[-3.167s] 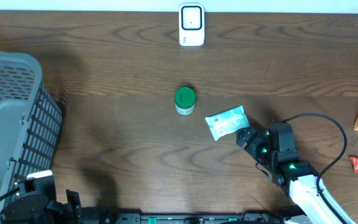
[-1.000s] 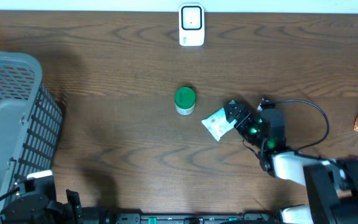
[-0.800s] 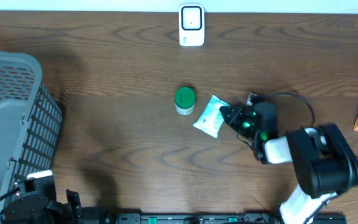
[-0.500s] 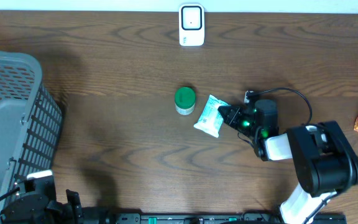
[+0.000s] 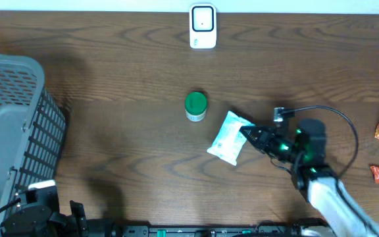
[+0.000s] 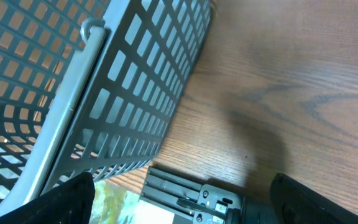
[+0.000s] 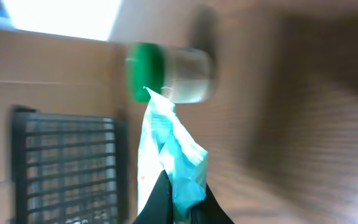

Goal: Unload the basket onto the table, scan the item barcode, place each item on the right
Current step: 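Lift the wipes pack and carry it up to the white scanner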

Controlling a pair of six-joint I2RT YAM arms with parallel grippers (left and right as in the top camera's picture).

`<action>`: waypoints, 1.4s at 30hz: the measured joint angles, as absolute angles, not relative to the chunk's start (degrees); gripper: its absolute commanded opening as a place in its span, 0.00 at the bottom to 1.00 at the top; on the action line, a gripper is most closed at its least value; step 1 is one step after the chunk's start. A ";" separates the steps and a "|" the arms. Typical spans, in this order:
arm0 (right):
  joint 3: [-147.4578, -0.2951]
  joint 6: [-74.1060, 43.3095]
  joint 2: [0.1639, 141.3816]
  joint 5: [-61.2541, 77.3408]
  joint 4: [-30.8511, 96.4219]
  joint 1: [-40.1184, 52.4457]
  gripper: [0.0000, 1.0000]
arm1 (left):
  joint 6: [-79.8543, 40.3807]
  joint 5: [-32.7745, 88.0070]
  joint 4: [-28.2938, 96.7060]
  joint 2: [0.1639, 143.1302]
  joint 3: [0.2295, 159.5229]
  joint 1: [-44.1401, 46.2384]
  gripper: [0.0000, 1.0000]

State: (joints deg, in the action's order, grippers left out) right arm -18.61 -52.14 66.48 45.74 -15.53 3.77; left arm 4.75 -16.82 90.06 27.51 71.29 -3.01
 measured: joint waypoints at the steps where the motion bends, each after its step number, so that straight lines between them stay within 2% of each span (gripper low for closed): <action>1: -18.59 -52.77 63.51 46.19 -14.22 3.53 0.01 | 4.75 -16.82 90.04 27.51 71.29 -3.01 0.90; 10: -18.59 -56.49 49.78 49.25 -14.94 3.44 0.02 | 4.75 -16.82 90.04 27.51 71.29 -3.01 0.90; 25: -22.81 -56.03 53.17 48.88 -20.03 3.44 0.01 | 4.75 -16.82 90.04 27.51 71.29 -3.01 0.90; 29: -31.90 -51.53 59.22 43.86 -17.93 3.53 0.01 | 4.75 -16.82 90.02 27.51 71.29 -3.01 0.90; 33: -44.53 -44.18 68.12 35.05 -10.02 4.91 0.01 | 4.75 -16.82 90.04 27.51 71.29 -3.01 0.90; 42: -79.15 -22.35 91.94 9.08 9.67 15.16 0.01 | 4.75 -16.86 90.06 27.51 71.26 -3.01 0.90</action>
State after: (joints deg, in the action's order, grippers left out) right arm -79.15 -22.35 91.94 9.08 9.67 15.16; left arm 4.75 -16.86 90.06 27.51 71.26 -3.01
